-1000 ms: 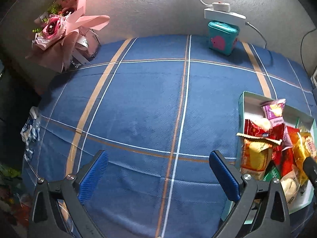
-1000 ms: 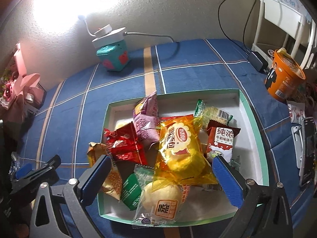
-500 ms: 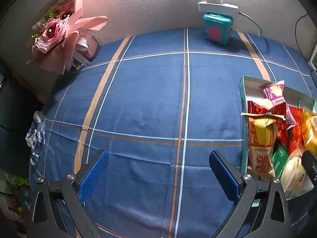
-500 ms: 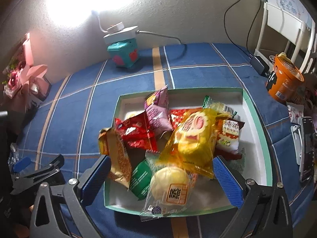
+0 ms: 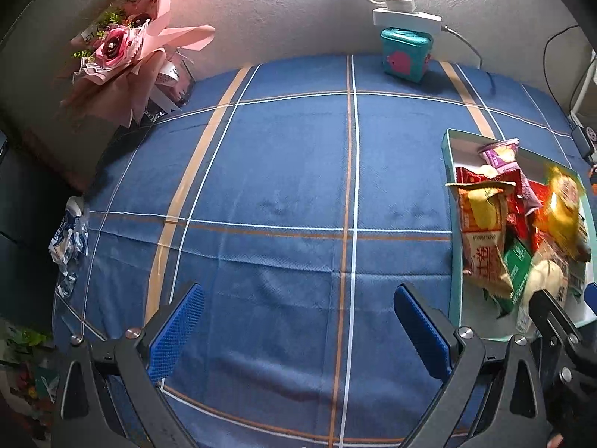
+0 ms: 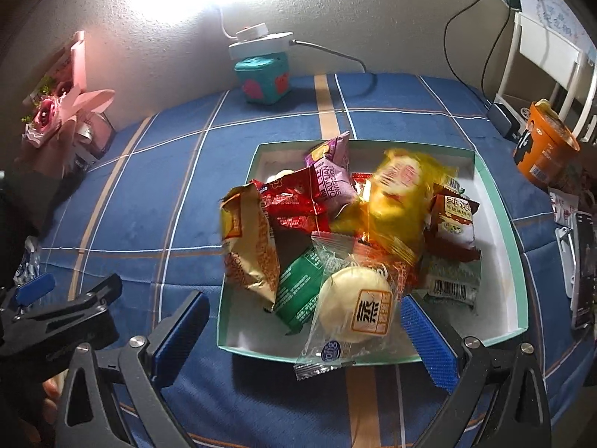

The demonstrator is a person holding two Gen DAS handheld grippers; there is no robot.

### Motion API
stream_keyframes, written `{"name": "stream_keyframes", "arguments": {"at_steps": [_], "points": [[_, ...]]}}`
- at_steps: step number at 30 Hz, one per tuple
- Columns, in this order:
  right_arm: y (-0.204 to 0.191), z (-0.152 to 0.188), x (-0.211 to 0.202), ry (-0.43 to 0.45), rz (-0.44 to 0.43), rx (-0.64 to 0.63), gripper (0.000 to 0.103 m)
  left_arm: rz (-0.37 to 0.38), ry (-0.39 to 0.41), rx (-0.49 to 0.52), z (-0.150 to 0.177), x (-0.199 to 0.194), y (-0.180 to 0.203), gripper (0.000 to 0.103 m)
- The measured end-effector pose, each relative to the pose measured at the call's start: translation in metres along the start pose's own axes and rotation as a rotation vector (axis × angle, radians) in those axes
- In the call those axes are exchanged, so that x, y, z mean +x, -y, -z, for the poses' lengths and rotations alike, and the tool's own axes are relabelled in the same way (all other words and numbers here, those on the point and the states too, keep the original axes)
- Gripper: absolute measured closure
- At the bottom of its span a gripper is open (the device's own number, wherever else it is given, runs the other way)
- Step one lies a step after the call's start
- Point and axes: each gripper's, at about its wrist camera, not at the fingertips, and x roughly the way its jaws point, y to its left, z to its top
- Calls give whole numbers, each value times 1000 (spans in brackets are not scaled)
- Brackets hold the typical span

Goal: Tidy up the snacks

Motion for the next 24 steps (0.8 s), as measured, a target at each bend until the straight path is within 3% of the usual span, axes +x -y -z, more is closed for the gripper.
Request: {"name": "stream_keyframes", "arguments": {"at_steps": [24], "points": [[7, 23, -16, -2, 23, 19, 0, 29, 41, -9, 30, -23, -13, 2]]}}
